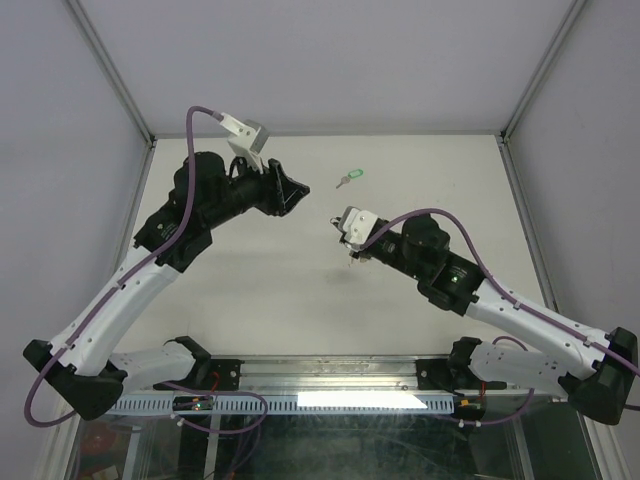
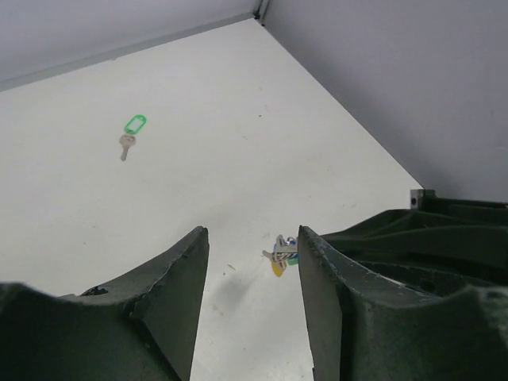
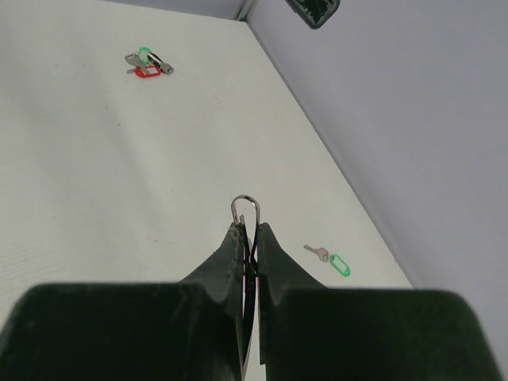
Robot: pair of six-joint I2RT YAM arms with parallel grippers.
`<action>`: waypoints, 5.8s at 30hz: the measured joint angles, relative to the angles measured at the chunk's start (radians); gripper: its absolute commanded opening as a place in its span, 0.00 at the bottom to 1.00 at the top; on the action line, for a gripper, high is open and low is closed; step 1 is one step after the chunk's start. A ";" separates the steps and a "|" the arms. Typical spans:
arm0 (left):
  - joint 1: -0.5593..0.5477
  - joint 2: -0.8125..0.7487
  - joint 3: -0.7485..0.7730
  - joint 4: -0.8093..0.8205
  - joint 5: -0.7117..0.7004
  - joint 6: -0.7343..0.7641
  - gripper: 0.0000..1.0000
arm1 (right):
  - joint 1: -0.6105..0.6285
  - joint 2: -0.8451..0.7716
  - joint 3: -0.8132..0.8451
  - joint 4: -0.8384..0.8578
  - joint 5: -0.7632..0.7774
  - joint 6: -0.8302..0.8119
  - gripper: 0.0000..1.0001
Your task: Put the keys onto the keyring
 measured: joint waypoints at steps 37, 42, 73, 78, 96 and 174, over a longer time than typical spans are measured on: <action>0.051 1.225 0.727 -0.040 -0.186 0.225 0.57 | -0.383 -0.089 0.018 -0.405 0.048 0.494 0.00; 0.074 1.321 0.820 -0.041 -0.165 0.277 0.56 | -0.383 -0.089 0.017 -0.405 0.033 0.509 0.00; 0.072 1.512 0.941 0.127 -0.148 0.479 0.42 | -0.383 -0.047 0.000 -0.399 -0.043 0.550 0.00; 0.066 1.520 0.948 0.137 -0.148 0.483 0.32 | -0.383 -0.038 0.000 -0.397 -0.050 0.550 0.00; 0.053 1.509 0.920 0.162 -0.150 0.508 0.00 | -0.383 -0.035 0.000 -0.392 -0.051 0.550 0.00; -0.294 -0.189 -0.134 0.014 0.161 0.571 0.00 | 0.271 -0.170 0.150 -0.429 0.193 0.316 0.00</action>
